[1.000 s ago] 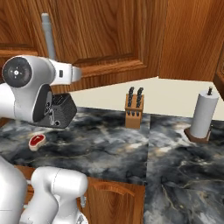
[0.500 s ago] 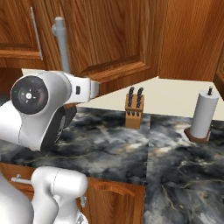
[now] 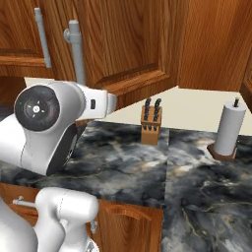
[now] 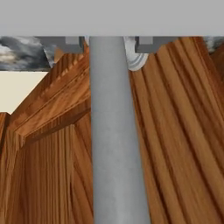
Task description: Retrieve the tupperware from the cabinet, then place the raw meat into the tupperware to avoid contamination.
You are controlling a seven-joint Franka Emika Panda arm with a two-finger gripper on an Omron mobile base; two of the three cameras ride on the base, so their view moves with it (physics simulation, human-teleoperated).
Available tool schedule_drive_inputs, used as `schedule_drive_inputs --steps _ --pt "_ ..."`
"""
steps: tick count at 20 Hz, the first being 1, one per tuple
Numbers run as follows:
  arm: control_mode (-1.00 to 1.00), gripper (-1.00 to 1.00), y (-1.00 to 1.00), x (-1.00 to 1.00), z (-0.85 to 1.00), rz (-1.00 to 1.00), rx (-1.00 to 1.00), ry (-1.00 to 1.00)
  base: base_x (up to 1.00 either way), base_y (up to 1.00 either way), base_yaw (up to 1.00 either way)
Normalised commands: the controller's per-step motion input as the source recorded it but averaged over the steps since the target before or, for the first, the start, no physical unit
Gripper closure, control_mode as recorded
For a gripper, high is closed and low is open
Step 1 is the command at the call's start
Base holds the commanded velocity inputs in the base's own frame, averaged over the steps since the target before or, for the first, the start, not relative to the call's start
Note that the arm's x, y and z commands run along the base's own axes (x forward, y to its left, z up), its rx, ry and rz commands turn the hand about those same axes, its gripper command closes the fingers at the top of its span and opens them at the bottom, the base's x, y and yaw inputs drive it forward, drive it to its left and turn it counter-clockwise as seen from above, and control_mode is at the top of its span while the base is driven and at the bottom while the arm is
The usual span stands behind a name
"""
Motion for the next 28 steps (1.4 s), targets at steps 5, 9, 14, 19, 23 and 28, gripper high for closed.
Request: schedule_drive_inputs --steps 5,9,14,19,23,28 --pt "-1.0 -1.0 -0.05 -0.39 0.0 -0.07 0.0 0.0 0.0 0.0 0.0" --pt "-1.0 -1.0 -0.08 -0.59 0.0 -0.13 0.0 0.0 0.0 0.0 0.0" --pt "-1.0 -1.0 0.03 -0.69 0.04 -0.24 -0.02 -0.07 0.0 0.0 0.0" --pt "-1.0 -1.0 0.33 -0.49 0.12 -0.16 -0.16 -0.15 0.0 0.0 0.0" --pt "-1.0 -1.0 0.75 0.0 0.07 0.02 -0.39 0.02 0.0 0.0 0.0" --pt "-1.0 -1.0 0.69 0.09 0.01 -0.02 -0.36 0.16 0.0 0.0 0.0"
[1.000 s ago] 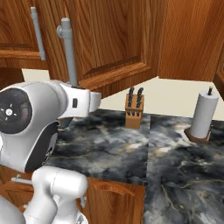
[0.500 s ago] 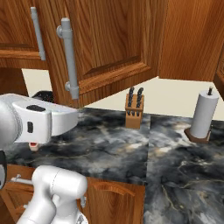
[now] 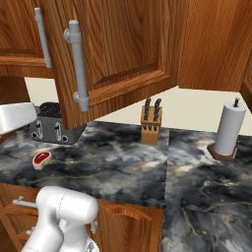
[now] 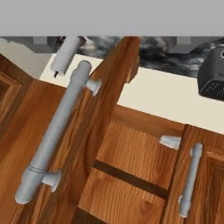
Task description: Retrieve the tupperware from the cabinet, then place the raw meat into the tupperware to avoid contamination.
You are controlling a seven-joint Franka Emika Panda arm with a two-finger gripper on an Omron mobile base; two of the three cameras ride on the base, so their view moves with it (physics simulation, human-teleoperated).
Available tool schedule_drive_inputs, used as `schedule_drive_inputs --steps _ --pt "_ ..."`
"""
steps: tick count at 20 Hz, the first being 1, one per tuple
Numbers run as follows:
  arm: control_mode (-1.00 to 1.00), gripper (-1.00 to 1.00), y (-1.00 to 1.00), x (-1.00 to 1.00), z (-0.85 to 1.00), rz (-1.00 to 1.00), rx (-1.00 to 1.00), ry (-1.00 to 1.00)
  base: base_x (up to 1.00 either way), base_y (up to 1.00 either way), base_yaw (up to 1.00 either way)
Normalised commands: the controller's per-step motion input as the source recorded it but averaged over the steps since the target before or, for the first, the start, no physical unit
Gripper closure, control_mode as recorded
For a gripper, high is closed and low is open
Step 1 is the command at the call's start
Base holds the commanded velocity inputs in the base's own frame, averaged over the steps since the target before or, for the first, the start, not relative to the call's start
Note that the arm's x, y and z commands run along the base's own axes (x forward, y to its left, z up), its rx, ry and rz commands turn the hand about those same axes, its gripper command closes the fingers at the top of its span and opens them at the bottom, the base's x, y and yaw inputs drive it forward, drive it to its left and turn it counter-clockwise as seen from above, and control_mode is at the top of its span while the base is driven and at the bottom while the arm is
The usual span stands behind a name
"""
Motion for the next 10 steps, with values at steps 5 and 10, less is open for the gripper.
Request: schedule_drive_inputs --steps 5,10 --pt "-1.0 -1.0 0.63 0.2 0.0 -0.05 -0.29 0.24 0.0 0.0 0.0" --pt "-1.0 -1.0 0.46 0.25 0.0 -0.04 -0.22 0.26 0.0 0.0 0.0"
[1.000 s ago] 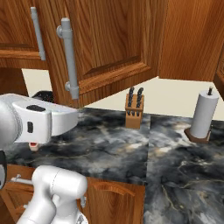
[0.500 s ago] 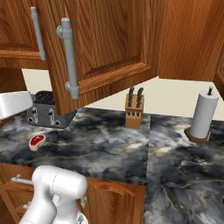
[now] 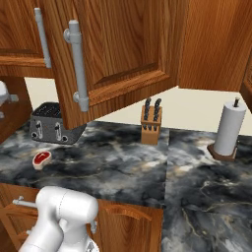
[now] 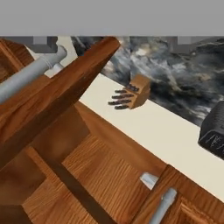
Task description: Retrieve the tupperware from the cabinet, then place the raw meat into the tupperware to avoid contamination.
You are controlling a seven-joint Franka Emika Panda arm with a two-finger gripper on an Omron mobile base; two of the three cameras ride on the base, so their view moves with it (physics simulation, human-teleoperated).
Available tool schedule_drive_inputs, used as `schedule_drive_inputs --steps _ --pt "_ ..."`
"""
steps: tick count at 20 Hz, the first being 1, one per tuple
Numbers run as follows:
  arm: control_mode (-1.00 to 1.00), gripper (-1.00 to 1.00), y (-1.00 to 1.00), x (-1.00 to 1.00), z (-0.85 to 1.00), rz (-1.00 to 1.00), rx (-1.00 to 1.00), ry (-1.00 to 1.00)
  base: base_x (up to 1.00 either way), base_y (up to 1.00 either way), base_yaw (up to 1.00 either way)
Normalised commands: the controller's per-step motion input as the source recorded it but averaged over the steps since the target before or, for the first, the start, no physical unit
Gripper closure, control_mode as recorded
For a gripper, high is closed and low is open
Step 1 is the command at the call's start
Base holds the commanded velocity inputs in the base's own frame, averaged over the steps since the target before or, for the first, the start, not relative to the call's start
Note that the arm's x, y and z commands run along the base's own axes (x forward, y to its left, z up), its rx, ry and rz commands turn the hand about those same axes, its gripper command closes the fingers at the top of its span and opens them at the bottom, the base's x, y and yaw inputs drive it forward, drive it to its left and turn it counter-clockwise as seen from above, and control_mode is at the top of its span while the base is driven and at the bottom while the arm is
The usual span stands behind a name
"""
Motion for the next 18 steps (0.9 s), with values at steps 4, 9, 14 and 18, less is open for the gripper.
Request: schedule_drive_inputs --steps 4,9,14,18 --pt "-1.0 -1.0 0.15 0.27 -0.02 -0.01 -0.15 0.25 0.0 0.0 0.0" --pt "-1.0 -1.0 -0.13 0.7 -0.18 0.0 -0.1 0.3 0.0 0.0 0.0" --pt "-1.0 -1.0 -0.37 0.39 -0.32 0.0 -0.02 0.14 0.0 0.0 0.0" --pt "-1.0 -1.0 -0.03 0.03 -0.05 0.0 0.0 0.06 0.0 0.0 0.0"
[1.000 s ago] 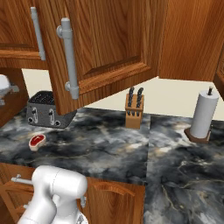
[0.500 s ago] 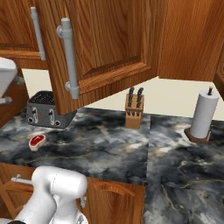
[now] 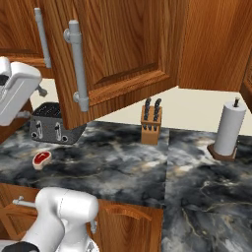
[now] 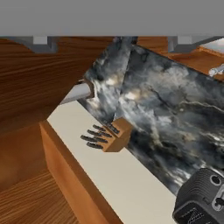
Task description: Retrieve the tupperware from the cabinet, then place the raw meat into the tupperware to avoid contamination.
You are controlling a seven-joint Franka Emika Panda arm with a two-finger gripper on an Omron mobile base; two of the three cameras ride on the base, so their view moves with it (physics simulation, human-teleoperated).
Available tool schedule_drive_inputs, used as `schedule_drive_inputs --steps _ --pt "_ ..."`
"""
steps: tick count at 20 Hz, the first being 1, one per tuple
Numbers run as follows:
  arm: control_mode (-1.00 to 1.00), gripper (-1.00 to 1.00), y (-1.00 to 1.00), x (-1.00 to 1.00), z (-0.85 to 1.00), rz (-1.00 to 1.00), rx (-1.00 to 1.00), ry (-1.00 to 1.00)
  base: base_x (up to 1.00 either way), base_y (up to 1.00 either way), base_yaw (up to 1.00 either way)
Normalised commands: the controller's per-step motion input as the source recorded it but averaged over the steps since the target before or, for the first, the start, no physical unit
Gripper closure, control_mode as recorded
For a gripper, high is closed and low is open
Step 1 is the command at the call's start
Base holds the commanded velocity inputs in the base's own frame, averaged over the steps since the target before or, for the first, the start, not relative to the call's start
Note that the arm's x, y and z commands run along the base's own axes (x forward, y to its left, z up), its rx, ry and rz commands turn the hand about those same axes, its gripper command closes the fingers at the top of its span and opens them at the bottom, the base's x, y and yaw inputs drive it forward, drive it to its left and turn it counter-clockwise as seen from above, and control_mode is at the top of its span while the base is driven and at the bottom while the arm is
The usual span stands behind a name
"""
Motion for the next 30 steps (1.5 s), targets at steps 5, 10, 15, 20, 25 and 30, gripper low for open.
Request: schedule_drive_inputs --steps 5,10,15,20,25,30 --pt "-1.0 -1.0 -0.11 0.02 -0.03 0.0 -0.02 0.0 0.0 0.0 0.0" --pt "-1.0 -1.0 -0.2 0.5 0.08 -0.06 -0.25 0.32 0.0 0.0 0.0" --pt "-1.0 -1.0 -0.57 0.22 0.02 -0.13 -0.26 0.33 0.0 0.0 0.0" --pt "-1.0 -1.0 -0.41 -0.12 -0.02 -0.18 -0.22 0.18 0.0 0.0 0.0" --pt "-1.0 -1.0 -0.28 -0.27 -0.06 -0.23 -0.16 0.04 0.0 0.0 0.0" --pt "-1.0 -1.0 -0.4 -0.39 0.0 -0.21 -0.09 0.0 0.0 0.0 0.0"
